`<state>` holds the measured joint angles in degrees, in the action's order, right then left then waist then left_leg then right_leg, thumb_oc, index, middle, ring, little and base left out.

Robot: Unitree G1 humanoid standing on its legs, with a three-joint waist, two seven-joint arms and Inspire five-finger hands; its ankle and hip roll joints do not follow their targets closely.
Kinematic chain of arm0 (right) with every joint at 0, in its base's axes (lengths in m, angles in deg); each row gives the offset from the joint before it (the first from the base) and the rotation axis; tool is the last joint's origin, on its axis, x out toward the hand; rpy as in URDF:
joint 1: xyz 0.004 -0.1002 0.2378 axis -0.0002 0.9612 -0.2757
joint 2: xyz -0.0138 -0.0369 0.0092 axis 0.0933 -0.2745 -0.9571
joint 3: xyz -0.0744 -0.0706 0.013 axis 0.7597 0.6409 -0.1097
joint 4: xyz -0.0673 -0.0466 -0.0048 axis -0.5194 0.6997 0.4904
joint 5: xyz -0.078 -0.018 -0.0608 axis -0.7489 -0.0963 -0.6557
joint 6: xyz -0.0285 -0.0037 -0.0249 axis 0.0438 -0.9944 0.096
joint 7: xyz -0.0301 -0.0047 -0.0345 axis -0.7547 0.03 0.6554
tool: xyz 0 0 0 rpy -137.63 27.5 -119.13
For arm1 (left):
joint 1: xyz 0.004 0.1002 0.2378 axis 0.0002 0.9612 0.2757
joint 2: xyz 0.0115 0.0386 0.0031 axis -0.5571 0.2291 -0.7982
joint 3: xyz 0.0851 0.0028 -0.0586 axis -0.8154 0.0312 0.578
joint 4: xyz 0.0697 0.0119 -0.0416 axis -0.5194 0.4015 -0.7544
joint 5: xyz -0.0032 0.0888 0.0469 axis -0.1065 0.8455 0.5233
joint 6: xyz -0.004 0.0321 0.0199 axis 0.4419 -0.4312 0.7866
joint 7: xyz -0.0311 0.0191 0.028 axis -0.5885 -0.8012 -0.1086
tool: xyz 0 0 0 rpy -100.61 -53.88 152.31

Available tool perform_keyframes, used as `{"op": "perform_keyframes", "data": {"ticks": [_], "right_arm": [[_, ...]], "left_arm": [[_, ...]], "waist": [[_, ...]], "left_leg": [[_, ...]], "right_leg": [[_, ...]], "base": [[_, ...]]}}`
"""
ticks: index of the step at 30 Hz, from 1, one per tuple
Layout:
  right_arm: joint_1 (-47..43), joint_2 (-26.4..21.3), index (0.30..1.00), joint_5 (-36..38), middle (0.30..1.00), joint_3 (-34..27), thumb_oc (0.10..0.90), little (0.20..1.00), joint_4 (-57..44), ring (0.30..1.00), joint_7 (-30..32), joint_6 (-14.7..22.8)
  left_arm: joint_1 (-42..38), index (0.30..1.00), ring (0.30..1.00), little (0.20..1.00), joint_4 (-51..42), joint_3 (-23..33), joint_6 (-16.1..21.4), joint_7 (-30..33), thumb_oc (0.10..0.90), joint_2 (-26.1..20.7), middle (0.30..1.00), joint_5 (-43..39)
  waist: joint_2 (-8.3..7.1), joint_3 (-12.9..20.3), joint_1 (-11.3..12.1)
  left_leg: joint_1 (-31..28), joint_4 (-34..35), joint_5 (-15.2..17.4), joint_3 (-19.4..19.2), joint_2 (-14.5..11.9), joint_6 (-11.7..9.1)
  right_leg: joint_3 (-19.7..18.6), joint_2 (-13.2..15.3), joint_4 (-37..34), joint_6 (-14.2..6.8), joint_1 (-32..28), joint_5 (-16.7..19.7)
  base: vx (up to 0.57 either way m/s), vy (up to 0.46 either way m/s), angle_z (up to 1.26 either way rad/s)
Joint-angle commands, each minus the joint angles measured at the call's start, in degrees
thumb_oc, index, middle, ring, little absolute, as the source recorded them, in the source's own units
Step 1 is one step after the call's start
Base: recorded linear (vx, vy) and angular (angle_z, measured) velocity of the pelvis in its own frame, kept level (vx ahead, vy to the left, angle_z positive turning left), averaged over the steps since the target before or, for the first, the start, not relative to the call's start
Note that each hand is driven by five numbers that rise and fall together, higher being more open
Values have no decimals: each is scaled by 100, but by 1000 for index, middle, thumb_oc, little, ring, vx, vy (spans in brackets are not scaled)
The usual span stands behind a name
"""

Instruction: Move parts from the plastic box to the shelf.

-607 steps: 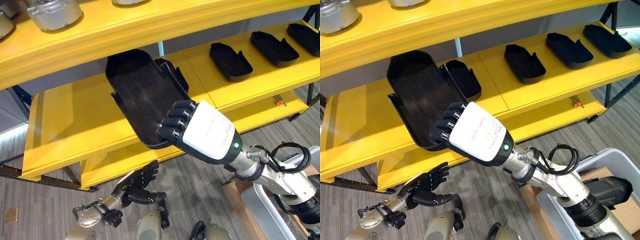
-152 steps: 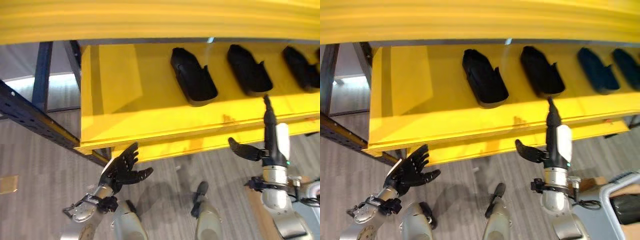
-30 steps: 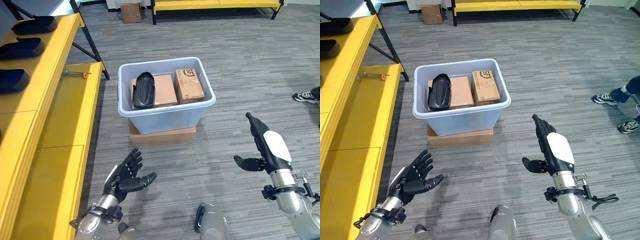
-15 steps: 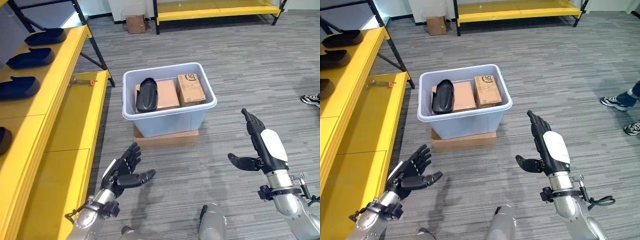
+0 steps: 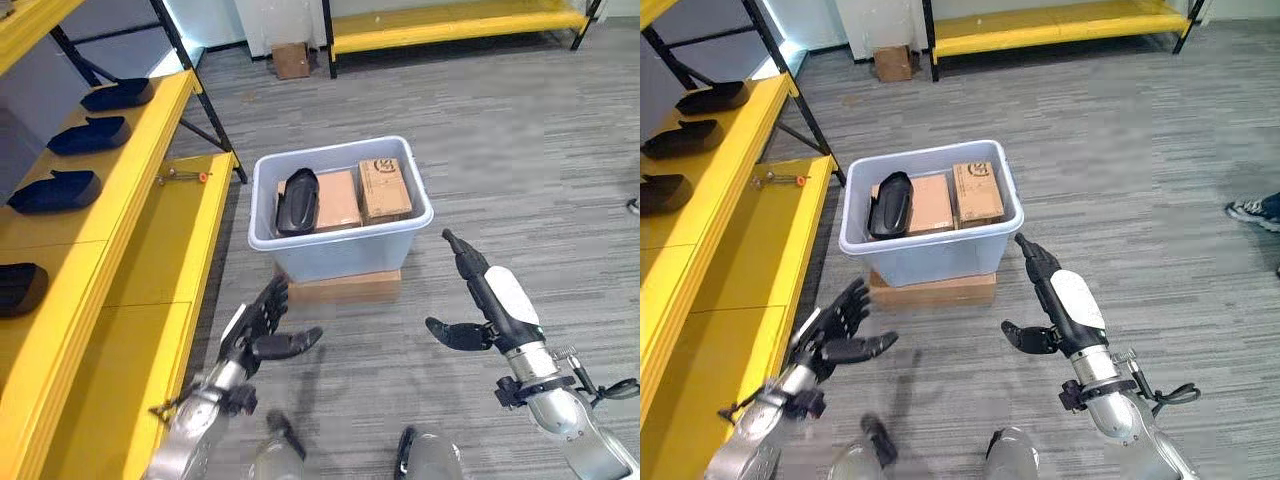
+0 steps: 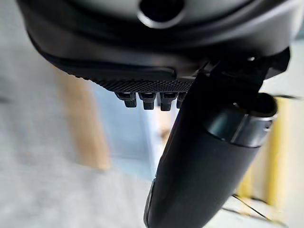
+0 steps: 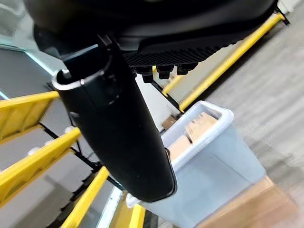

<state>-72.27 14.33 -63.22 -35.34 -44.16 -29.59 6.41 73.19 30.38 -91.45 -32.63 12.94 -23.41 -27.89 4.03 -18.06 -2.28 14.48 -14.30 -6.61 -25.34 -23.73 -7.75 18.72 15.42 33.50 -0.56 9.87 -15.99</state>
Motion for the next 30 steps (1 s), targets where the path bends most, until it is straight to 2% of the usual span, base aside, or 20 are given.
{"op": "perform_keyframes", "data": {"ticks": [1,3,6,9,17,24,30], "right_arm": [[-544,15,1000,273,1000,-279,900,1000,-594,1000,377,646],[-520,71,1000,291,1000,-290,900,1000,-647,1000,327,559],[-334,155,1000,377,1000,-363,900,1000,-744,1000,265,514],[-284,221,1000,270,1000,-344,900,1000,-814,1000,275,547],[-429,159,1000,219,1000,-249,900,1000,-887,1000,301,375],[-633,-9,1000,72,1000,-112,900,1000,-992,1000,230,561],[-1173,-121,1000,179,1000,106,900,1000,-1019,1000,99,837]], "left_arm": [[-40,1000,1000,1000,-621,874,859,-475,900,-184,1000,-31],[-77,1000,1000,1000,-462,857,908,-554,900,-190,1000,52],[-72,1000,1000,1000,-394,851,1063,-672,900,-239,1000,-90],[-60,1000,1000,1000,-427,882,1169,-701,900,-298,1000,-172],[-47,1000,1000,1000,-545,830,1226,-619,900,-332,1000,-256],[-50,1000,1000,1000,-585,861,1305,-591,900,-363,1000,-298],[-122,1000,1000,1000,-524,837,1369,-636,900,-400,1000,-248]], "waist": [[-250,-23,129],[-278,45,89],[-301,65,69],[-302,19,100],[-317,-95,210],[-324,-144,347],[-310,-113,566]], "left_leg": [[-317,17,-187,-1,-77,-192],[-626,185,171,-182,151,-50],[-852,364,363,-183,462,74],[-920,483,444,-146,643,134],[-796,452,430,-31,637,145],[-663,293,462,26,582,165],[-563,75,615,123,674,275]], "right_leg": [[104,-31,-280,-375,-580,-187],[168,2,-382,-465,-665,-135],[134,1,-544,-563,-735,-67],[125,5,-715,-645,-728,30],[164,-80,-844,-585,-748,8],[286,-74,-749,-526,-733,-72],[465,-27,-433,-484,-748,-267]], "base": [[319,259,-42],[185,167,-24],[147,127,16],[80,72,16],[62,1,3],[95,22,0],[128,77,15]]}}
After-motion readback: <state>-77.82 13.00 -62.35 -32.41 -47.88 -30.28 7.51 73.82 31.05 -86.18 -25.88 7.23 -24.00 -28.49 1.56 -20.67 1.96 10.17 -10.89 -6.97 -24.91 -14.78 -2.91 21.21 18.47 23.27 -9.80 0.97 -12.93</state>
